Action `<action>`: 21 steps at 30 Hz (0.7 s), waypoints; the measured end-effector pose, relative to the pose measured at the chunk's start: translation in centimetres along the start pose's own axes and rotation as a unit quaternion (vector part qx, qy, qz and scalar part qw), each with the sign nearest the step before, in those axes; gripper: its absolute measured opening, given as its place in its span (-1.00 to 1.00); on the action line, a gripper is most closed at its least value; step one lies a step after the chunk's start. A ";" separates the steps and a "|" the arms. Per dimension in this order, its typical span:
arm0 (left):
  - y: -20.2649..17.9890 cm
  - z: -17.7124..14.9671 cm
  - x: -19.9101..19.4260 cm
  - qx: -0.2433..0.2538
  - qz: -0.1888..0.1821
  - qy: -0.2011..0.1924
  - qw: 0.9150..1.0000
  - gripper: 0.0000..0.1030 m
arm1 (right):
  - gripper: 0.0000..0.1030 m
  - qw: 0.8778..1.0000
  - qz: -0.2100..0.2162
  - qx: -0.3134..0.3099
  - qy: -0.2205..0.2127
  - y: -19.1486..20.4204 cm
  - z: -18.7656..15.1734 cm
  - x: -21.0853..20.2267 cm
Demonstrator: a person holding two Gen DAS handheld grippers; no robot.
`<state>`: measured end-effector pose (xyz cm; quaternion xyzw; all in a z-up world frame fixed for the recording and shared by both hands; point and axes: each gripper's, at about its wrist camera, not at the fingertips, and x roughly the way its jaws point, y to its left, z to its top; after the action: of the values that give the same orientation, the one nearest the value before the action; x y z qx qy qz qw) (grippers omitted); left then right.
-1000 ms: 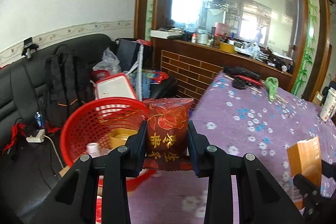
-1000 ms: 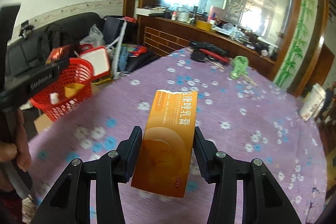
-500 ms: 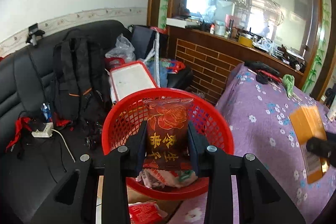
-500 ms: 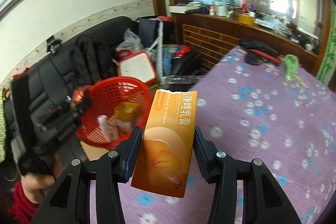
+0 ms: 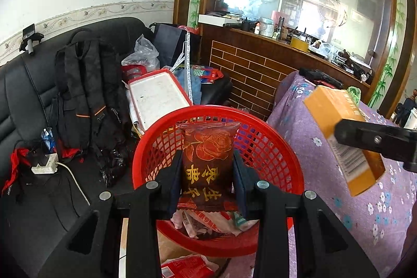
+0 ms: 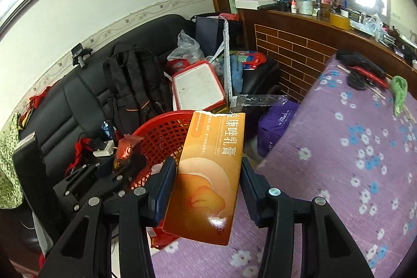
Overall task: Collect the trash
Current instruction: 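Carry both items over the red basket and open both grippers to drop them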
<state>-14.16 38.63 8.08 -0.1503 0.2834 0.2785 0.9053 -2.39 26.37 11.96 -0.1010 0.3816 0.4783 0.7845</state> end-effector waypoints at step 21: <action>-0.5 -0.3 2.2 0.014 0.013 0.001 1.000 -0.35 | 0.04 1.000 0.007 0.011 0.025 0.3 1.4 5.1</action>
<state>-12.49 38.99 6.63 -0.1342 0.2899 0.2858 0.9035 -0.67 30.72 9.45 -0.1015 0.4068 0.4771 0.7724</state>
